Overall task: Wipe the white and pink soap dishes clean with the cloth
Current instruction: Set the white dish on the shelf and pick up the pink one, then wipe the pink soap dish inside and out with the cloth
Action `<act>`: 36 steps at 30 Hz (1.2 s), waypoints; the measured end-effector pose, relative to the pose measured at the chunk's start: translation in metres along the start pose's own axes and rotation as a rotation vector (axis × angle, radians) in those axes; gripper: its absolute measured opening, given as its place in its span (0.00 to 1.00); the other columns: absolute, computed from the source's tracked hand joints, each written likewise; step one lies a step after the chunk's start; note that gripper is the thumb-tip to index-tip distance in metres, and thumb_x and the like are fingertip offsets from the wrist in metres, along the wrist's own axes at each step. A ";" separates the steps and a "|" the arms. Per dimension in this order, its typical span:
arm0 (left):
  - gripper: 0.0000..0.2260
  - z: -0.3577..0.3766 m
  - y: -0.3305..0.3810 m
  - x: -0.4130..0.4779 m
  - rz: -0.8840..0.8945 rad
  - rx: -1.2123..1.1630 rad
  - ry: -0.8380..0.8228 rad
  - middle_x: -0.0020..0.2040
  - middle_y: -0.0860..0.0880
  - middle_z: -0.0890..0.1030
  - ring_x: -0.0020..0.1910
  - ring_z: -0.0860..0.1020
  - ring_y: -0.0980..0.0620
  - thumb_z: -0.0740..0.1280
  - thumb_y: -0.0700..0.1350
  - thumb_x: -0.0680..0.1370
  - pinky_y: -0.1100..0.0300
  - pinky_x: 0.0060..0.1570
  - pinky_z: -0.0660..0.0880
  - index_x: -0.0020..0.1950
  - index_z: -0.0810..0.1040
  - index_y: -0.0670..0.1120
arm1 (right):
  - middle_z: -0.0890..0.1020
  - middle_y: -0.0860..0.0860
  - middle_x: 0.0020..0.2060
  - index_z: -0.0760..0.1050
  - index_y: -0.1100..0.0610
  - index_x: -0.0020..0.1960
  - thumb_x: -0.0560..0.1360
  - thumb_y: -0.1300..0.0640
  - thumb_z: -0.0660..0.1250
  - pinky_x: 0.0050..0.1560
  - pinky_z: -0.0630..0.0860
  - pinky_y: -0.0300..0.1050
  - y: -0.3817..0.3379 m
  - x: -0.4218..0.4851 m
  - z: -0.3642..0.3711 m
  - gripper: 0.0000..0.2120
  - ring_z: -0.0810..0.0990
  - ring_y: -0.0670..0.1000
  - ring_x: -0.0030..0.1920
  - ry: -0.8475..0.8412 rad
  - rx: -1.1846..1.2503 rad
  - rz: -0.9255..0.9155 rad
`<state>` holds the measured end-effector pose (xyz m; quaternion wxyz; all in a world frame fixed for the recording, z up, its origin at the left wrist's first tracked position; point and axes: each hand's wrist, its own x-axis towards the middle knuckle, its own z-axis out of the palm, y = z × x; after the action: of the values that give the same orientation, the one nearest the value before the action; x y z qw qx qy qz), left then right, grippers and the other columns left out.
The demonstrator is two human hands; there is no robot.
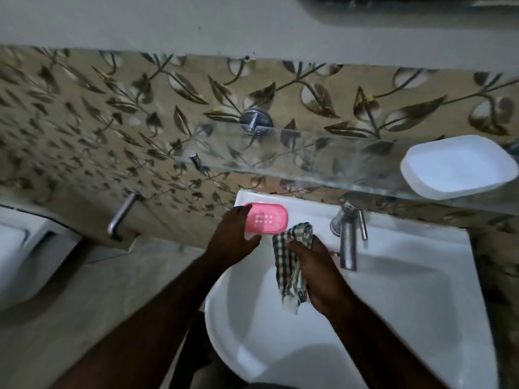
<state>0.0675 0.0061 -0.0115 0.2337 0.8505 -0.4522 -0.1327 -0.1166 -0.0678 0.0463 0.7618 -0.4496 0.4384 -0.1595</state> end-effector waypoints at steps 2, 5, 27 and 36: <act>0.43 -0.001 -0.010 0.019 0.029 0.177 -0.137 0.73 0.36 0.64 0.73 0.63 0.38 0.71 0.54 0.70 0.51 0.71 0.62 0.77 0.55 0.38 | 0.82 0.61 0.48 0.74 0.50 0.55 0.64 0.49 0.70 0.54 0.76 0.70 0.014 0.016 0.001 0.20 0.82 0.63 0.48 0.016 -0.060 0.041; 0.51 0.005 -0.018 0.041 0.049 0.363 -0.294 0.78 0.35 0.51 0.78 0.51 0.39 0.73 0.55 0.71 0.49 0.74 0.54 0.78 0.42 0.38 | 0.77 0.52 0.62 0.61 0.41 0.72 0.73 0.56 0.66 0.56 0.78 0.63 0.025 0.025 0.004 0.30 0.82 0.59 0.52 0.047 -0.119 0.042; 0.46 0.007 0.034 -0.019 -0.352 -0.681 -0.476 0.53 0.47 0.83 0.50 0.82 0.52 0.77 0.59 0.67 0.61 0.48 0.75 0.77 0.57 0.46 | 0.85 0.54 0.42 0.80 0.51 0.45 0.68 0.35 0.67 0.52 0.76 0.54 0.038 0.009 -0.017 0.21 0.82 0.54 0.45 0.111 -0.267 -0.097; 0.38 0.027 0.026 -0.035 -0.919 -1.810 -0.571 0.50 0.37 0.79 0.43 0.80 0.42 0.72 0.60 0.67 0.53 0.42 0.81 0.71 0.69 0.40 | 0.85 0.56 0.41 0.81 0.51 0.45 0.67 0.40 0.70 0.57 0.77 0.62 0.046 -0.016 -0.040 0.15 0.83 0.60 0.47 0.085 -0.213 -0.113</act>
<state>0.0183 0.0152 -0.0208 0.5934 0.3858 0.1428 -0.6918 -0.1653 -0.0547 0.0081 0.6800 -0.5449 0.4588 -0.1738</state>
